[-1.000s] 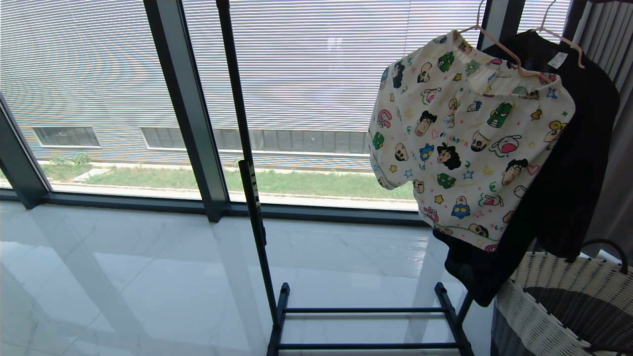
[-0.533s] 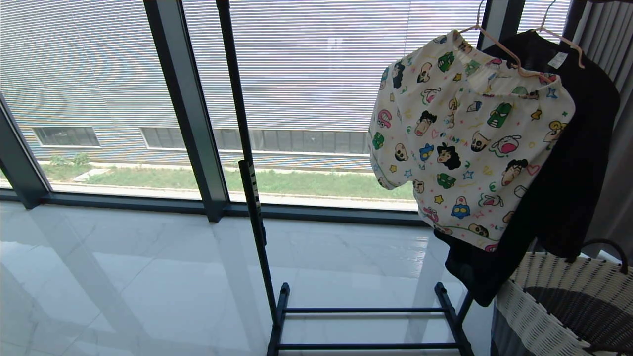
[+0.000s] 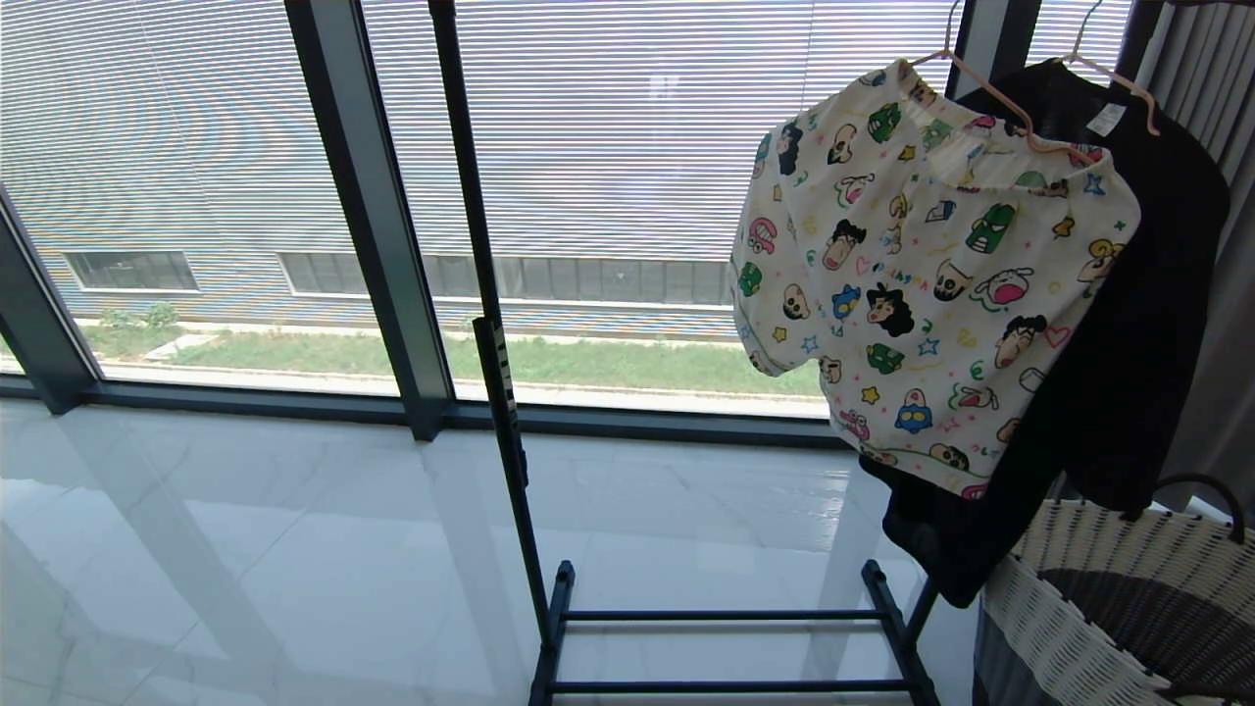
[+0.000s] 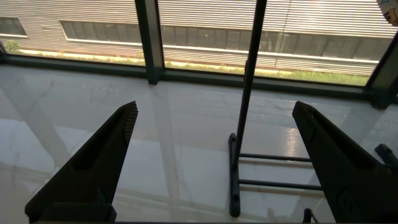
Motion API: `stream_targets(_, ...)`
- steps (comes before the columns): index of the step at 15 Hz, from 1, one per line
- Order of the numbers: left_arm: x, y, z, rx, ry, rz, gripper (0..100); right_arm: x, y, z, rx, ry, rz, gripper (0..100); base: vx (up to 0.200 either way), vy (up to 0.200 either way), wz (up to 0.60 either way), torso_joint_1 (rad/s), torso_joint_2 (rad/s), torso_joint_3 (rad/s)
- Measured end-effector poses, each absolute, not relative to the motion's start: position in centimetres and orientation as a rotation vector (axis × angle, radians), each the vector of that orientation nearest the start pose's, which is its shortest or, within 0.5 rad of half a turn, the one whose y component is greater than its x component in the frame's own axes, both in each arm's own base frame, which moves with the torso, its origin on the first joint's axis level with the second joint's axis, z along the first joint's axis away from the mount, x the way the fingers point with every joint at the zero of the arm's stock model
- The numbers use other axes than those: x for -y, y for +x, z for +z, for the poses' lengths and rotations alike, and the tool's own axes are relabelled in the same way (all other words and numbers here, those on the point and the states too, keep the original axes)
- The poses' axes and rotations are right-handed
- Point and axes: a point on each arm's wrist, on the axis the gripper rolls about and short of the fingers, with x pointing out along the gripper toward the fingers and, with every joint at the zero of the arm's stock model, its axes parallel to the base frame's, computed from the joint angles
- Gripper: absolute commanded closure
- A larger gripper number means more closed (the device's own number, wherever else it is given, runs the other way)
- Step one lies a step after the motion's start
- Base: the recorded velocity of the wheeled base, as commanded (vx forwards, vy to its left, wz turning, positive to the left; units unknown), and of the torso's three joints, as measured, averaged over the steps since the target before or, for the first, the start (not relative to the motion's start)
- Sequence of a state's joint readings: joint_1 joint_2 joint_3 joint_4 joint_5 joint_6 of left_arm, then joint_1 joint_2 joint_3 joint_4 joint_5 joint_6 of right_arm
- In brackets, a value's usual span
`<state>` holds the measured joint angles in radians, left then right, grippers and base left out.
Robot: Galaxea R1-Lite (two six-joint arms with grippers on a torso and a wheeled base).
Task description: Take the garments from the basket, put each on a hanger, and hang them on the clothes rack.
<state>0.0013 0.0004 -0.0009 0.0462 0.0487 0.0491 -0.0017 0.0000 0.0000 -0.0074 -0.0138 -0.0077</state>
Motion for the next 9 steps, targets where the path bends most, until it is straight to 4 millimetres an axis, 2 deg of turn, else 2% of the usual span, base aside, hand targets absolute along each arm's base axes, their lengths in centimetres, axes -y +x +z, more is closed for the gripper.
stream_targets(9,-0.11,-2.30,7.13,-0.046,0.050,0.050,0,0.03,-2.28,7.62,0.007,-0.018,-0.015,0,0.000,0.000,0.00,0.000,0.00,0.000)
